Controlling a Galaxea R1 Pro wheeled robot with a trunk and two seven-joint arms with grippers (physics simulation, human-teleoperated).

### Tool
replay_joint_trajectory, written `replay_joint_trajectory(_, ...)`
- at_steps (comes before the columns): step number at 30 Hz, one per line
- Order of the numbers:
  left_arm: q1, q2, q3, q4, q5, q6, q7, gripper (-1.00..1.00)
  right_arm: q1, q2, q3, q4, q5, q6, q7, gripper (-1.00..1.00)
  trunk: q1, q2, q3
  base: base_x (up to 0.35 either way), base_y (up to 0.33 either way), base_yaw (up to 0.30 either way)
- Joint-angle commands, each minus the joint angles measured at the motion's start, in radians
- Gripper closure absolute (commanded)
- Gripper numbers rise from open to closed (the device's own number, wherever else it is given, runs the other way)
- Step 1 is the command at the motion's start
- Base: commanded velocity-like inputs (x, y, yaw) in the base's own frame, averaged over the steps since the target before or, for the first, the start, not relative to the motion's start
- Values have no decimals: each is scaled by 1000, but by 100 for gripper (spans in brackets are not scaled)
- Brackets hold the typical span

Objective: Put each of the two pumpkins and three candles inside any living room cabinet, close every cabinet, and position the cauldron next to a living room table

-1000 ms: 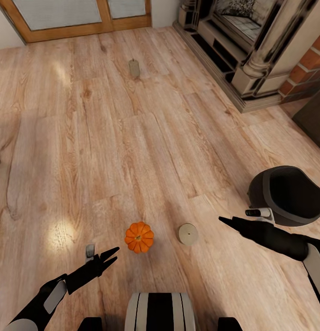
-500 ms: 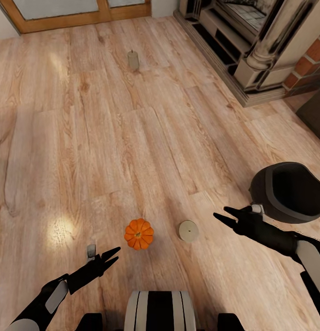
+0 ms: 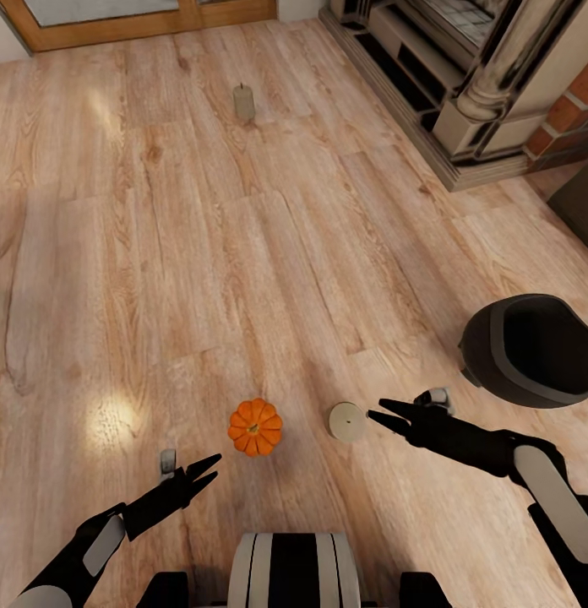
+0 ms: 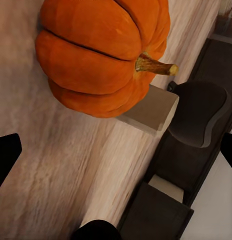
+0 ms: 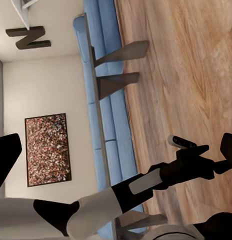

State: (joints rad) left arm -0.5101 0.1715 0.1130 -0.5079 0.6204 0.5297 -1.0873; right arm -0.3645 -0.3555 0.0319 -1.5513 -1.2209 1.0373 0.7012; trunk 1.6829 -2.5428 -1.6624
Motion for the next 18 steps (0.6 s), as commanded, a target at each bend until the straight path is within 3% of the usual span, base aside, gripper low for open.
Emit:
replay_joint_trajectory(1, 0, -1, 1, 0, 4, 9, -1, -100, -1, 0, 10, 0, 3, 2, 6, -100, 0, 0, 0, 0, 0, 0)
replay_joint_trajectory(18, -1, 2, -3, 1, -10, 9, 7, -100, -1, -3, 25, 0, 3, 1, 6, -100, 0, 0, 0, 66, -29, 0)
